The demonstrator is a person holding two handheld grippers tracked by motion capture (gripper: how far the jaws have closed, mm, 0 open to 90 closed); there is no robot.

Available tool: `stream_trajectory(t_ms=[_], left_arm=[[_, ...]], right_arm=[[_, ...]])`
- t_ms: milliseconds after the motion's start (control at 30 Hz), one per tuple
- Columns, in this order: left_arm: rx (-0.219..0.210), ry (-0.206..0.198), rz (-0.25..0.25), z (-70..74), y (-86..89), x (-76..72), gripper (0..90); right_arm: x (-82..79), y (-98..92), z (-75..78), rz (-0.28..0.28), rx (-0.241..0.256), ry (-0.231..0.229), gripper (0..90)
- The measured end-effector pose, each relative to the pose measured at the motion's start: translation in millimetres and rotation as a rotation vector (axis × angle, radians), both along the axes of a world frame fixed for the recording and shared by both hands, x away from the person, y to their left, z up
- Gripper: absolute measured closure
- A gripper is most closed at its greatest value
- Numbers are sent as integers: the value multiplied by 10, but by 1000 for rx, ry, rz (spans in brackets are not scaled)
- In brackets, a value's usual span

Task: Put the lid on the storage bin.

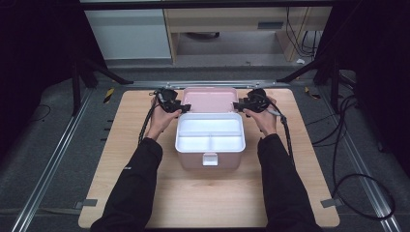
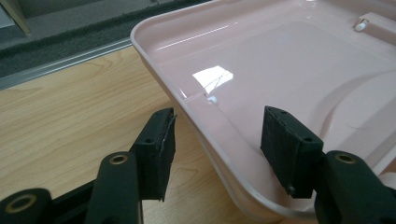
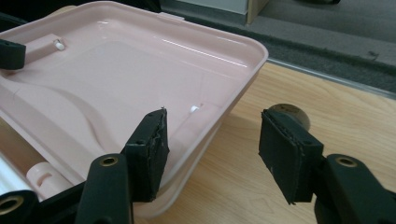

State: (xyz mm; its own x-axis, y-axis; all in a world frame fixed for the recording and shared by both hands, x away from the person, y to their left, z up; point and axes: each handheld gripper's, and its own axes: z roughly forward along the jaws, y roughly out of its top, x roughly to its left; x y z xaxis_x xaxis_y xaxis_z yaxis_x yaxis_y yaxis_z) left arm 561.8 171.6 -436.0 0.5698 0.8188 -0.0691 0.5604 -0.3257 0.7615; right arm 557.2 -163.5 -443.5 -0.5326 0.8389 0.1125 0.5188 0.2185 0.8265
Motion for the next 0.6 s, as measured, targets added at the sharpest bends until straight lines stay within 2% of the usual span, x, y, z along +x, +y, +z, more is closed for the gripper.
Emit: stream_trajectory(t_ms=[33, 133, 267, 400, 500, 600], left_arm=[[-7, 3, -5, -25, -18, 11, 443], [-17, 5, -4, -35, -12, 23, 437], [-52, 21, -6, -59, 15, 43, 438], [-57, 20, -11, -59, 23, 44, 441], [-89, 29, 1, -70, 50, 54, 461], [-93, 24, 13, -69, 54, 53, 485]], right_arm=[[18, 20, -19, 4, 17, 9, 450], [31, 38, -34, 8, 19, 29, 451], [67, 114, -87, 27, 27, 59, 456], [97, 129, -109, 21, 56, 83, 455], [96, 117, -93, 23, 54, 86, 472], [90, 123, -82, 22, 46, 84, 471]])
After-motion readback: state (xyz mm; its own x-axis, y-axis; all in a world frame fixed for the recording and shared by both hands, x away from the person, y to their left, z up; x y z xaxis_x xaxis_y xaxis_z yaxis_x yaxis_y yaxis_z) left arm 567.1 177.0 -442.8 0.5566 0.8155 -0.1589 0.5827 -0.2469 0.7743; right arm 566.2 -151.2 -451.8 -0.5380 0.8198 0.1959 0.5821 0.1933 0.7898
